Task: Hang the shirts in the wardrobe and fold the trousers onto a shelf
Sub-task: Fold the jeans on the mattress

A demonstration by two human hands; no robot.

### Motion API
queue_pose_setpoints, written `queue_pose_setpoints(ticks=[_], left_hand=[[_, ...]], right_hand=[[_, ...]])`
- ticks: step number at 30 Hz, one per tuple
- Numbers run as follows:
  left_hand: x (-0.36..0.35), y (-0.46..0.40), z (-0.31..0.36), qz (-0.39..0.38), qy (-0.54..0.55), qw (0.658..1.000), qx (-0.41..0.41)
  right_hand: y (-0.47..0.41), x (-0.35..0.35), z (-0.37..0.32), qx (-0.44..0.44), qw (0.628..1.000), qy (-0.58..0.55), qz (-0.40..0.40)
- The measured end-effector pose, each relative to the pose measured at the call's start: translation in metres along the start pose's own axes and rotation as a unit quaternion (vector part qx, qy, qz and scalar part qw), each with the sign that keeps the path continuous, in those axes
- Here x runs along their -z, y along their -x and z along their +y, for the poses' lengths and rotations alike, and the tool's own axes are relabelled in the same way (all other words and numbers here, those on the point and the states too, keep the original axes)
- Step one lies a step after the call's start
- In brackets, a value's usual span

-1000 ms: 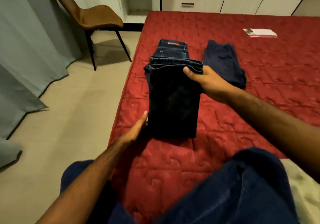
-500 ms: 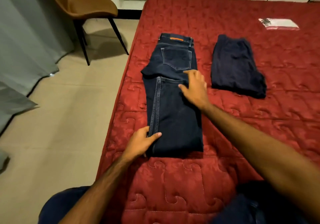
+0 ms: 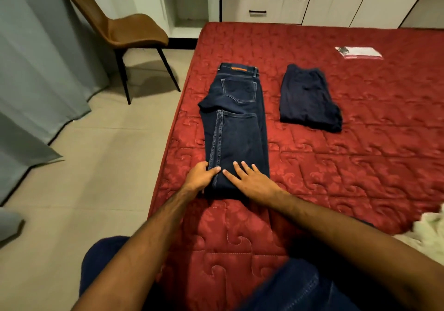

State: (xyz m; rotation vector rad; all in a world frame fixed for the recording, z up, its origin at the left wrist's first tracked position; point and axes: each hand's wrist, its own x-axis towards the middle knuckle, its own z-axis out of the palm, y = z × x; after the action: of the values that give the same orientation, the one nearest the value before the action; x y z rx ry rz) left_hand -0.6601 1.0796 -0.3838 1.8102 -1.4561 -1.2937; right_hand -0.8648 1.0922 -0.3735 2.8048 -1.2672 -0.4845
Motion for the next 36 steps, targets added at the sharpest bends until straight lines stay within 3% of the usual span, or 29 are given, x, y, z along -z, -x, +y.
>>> queue_pose_setpoints(ticks=[2,5,7,10,11,13,15,17,18,21,23,26,29,31,33,36], left_hand=[[0.004,0.023,0.021,-0.006,-0.022,1.0,0.008],[0.014,0.042,0.026,-0.076,-0.039,0.996,0.021],[0.024,0.052,0.021,-0.049,-0.106,0.993,-0.005],[0.036,0.065,0.017,0.041,-0.157,0.979,-0.12],[0.04,0.068,0.017,0.04,-0.177,0.964,-0.192],[0.044,0.076,0.017,-0.034,-0.286,0.913,-0.29],[0.033,0.085,0.011,-0.154,-0.35,0.899,-0.212],[0.022,0.102,0.013,-0.168,-0.361,0.917,-0.038],[0.021,0.106,0.011,-0.159,-0.336,0.928,0.03],[0.024,0.134,0.006,-0.138,-0.154,0.978,0.036],[0.03,0.144,0.003,-0.132,-0.004,0.989,0.058],[0.028,0.135,-0.006,-0.123,0.168,0.976,0.071],[0.034,0.126,-0.022,-0.159,0.29,0.939,0.094],[0.039,0.122,-0.024,-0.192,0.303,0.931,0.061],[0.038,0.112,-0.026,-0.172,0.224,0.959,0.03],[0.031,0.092,-0.032,-0.082,0.082,0.993,-0.021]], right_hand=[[0.017,0.029,0.0,0.021,1.0,-0.01,-0.022],[0.051,0.069,-0.001,0.079,0.993,-0.075,-0.047],[0.074,0.091,-0.007,0.112,0.978,-0.149,-0.09],[0.103,0.122,-0.021,0.154,0.953,-0.228,-0.125],[0.111,0.13,-0.027,0.167,0.944,-0.251,-0.135],[0.131,0.147,-0.038,0.207,0.915,-0.309,-0.158],[0.148,0.163,-0.043,0.235,0.881,-0.374,-0.172],[0.154,0.178,-0.034,0.243,0.848,-0.438,-0.171],[0.153,0.188,-0.025,0.238,0.845,-0.455,-0.151],[0.133,0.207,0.015,0.185,0.837,-0.507,-0.088],[0.108,0.212,0.043,0.142,0.837,-0.527,-0.033],[0.057,0.196,0.073,0.079,0.848,-0.523,0.028],[0.001,0.166,0.093,0.0,0.891,-0.451,0.051],[-0.029,0.143,0.103,-0.057,0.927,-0.363,0.075],[-0.048,0.123,0.108,-0.121,0.93,-0.317,0.141],[-0.054,0.104,0.09,-0.187,0.852,-0.351,0.339]])
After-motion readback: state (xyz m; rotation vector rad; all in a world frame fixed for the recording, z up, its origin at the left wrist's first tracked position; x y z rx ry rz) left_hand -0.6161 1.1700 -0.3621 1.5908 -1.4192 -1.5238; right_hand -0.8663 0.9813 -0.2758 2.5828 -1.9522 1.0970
